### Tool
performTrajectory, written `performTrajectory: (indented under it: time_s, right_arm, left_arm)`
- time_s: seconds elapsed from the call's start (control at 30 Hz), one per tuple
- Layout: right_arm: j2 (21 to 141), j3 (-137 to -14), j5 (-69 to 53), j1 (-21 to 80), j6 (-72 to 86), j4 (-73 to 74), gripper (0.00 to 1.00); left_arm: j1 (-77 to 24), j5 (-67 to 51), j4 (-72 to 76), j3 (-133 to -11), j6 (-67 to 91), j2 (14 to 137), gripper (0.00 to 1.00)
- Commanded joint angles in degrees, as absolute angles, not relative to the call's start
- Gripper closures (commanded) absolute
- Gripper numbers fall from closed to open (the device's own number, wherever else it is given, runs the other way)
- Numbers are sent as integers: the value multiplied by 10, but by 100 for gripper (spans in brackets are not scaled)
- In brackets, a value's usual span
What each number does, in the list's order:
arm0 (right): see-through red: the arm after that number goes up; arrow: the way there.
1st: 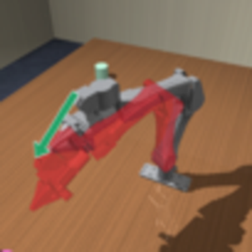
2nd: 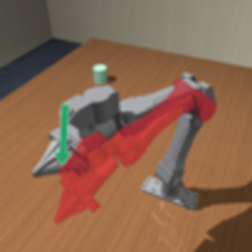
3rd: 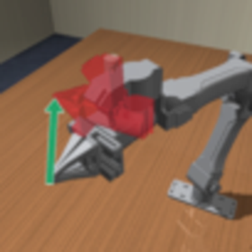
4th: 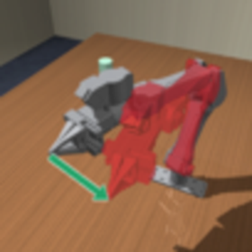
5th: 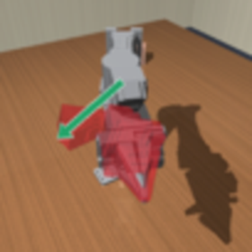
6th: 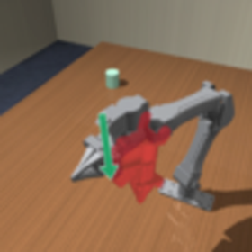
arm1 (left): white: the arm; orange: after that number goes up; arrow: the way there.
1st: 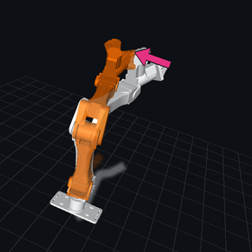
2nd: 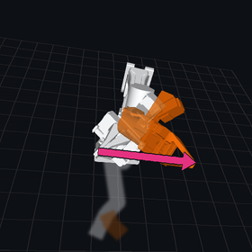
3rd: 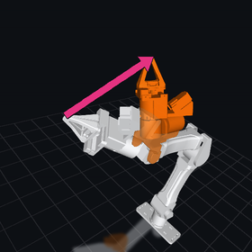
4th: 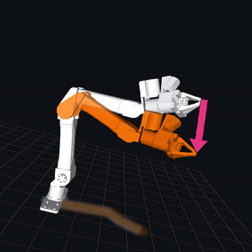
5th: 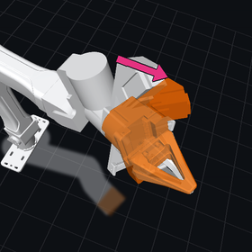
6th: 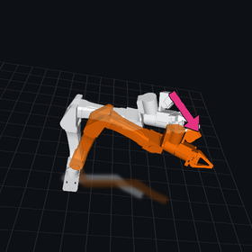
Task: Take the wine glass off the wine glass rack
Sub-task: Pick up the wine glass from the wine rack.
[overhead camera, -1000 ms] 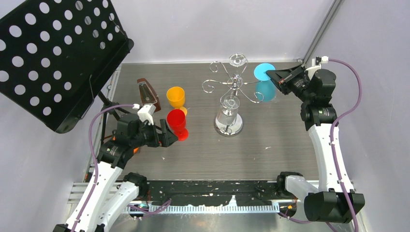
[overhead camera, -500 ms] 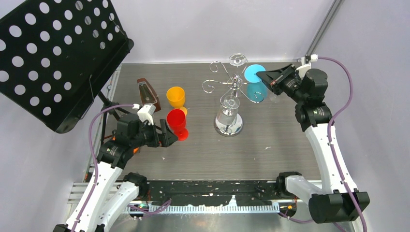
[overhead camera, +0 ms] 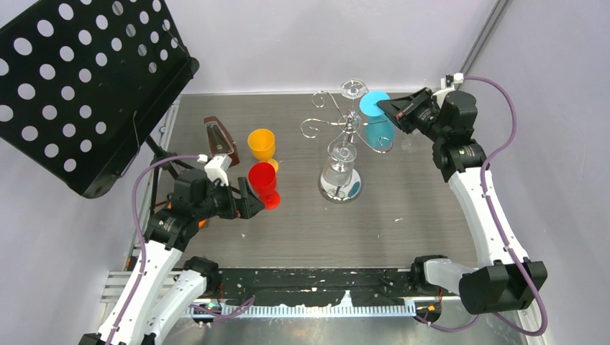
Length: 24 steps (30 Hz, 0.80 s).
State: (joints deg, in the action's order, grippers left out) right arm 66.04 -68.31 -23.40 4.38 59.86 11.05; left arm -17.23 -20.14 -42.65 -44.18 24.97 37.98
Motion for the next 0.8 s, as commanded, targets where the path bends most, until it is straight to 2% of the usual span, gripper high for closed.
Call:
performTrajectory:
  time_s: [0.0,0.27,0.77]
  right_arm:
    - [674,-718,-221,47,594,74,94]
    - [698,-748,-191,47,584,76,94]
    - [646,-732,-128,10,578,71,94]
  left_arm:
    - [-170,-204,-405,-441,240,375,6]
    - [-170,-203,-405,-441,240,378,7]
    - [-170,-206,-405,-441,240,385,6]
